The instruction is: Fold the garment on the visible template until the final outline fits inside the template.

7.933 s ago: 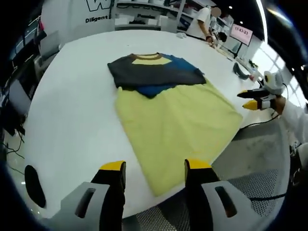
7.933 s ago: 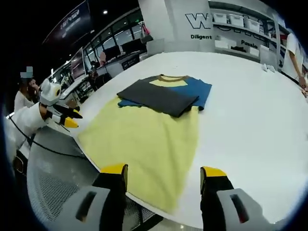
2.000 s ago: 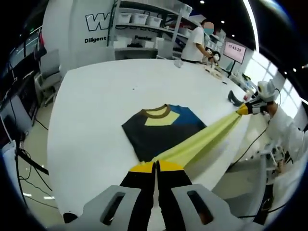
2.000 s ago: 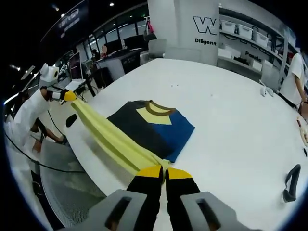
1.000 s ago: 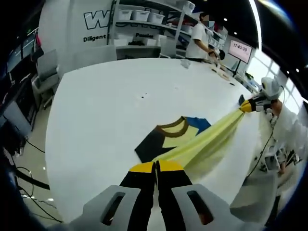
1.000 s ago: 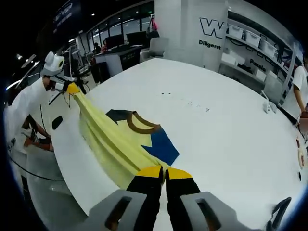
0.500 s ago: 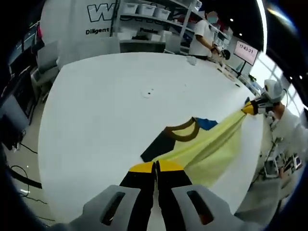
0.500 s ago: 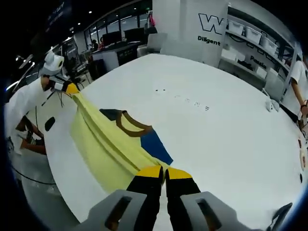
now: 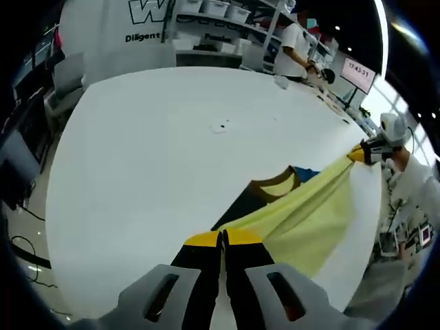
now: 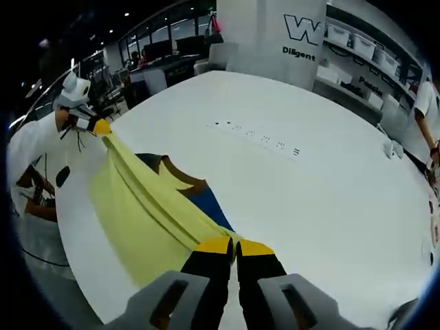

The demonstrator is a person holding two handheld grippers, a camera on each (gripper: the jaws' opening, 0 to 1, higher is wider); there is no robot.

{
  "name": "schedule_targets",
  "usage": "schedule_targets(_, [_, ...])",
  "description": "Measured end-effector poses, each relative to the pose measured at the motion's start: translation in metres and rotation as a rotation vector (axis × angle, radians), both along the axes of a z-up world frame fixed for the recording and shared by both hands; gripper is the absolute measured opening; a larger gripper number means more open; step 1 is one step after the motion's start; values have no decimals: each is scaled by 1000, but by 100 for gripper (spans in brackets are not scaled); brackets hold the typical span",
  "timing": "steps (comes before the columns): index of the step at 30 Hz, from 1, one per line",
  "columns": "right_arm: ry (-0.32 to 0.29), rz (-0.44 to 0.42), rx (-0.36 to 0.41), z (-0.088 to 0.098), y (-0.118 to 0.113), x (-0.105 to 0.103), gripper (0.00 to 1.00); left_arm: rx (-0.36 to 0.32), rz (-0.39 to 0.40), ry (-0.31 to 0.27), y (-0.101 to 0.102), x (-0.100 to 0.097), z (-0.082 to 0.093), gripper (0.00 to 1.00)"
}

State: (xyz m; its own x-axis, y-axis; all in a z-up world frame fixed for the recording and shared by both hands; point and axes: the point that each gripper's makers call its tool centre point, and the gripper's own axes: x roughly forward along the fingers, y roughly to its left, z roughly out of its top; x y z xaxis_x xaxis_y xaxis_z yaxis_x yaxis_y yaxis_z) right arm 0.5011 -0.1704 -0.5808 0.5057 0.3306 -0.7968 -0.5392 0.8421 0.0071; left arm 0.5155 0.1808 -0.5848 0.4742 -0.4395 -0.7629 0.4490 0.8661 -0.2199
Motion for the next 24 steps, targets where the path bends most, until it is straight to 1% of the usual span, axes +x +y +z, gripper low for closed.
schedule_targets(2, [3,4,-5,-6,1,2,0,11,-1,11,0,3,-9,0])
schedule_targets(3, [6,5,-8,-11,0,9,0,13,2,14,1,5,-12,0])
schedule_targets(9, [18,-1,-10,-31,-2,16,0,7,14,22,1,16,-23,0])
schedule_targets(11, [22,-4,-12,-36,-4,18,0,-3,21,23,0,18,-24,0])
schedule_targets(15, [29,-9,-7,-44,-5,20,0,0,22,34,-2,21,-33,0])
schedule_targets(19, [30,-15,-2,-48,-5,24,0,-4,29,33,-2,25,-38,0])
schedule_targets(24, [59,-26,6,-66,-6,28,0,-13,53,50,-2,30,-51,0])
